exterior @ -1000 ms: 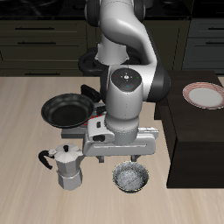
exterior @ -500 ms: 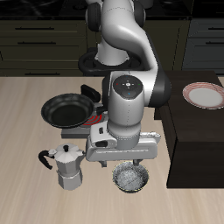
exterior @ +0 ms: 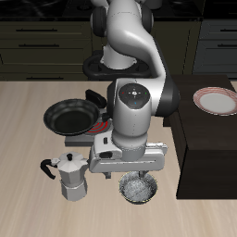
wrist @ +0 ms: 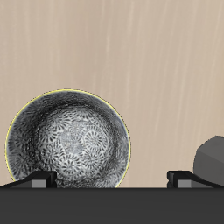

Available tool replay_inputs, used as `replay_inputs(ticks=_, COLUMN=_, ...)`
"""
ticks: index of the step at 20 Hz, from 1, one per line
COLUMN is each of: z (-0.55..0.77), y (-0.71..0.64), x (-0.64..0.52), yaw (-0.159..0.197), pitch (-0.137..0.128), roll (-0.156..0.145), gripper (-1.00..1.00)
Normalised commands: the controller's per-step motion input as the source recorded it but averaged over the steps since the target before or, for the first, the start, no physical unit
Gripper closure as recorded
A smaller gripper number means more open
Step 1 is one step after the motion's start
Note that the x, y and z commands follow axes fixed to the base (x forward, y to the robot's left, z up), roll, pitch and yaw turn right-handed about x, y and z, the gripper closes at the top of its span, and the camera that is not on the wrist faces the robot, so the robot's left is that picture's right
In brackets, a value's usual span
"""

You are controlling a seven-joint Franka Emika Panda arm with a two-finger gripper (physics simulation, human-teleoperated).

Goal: Place the bowl on the plate

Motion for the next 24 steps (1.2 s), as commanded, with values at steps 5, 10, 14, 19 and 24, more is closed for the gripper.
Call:
replay_inputs(ticks=5, z=-0.1, y=-0.02, x=0.0, yaw=-0.001, pitch=0.016, roll=0.002, gripper=-1.0)
replay_inputs(ticks=10, z=-0.22, y=0.01, x=0.0, yaw=0.006, pitch=0.031, roll=0.0, gripper=-1.0)
replay_inputs(ticks=14, z=-0.21, y=0.04, x=0.01, yaw=0.001, pitch=0.033, roll=0.009, gripper=-1.0)
replay_inputs(ticks=19, z=-0.16, y=0.05, x=-0.03, yaw=0.002, pitch=0.023, roll=0.008, gripper=-1.0)
replay_inputs(ticks=24, z=-0.13, y=0.01, x=-0.03, yaw=-0.001, pitch=0.022, roll=0.002, gripper=-1.0)
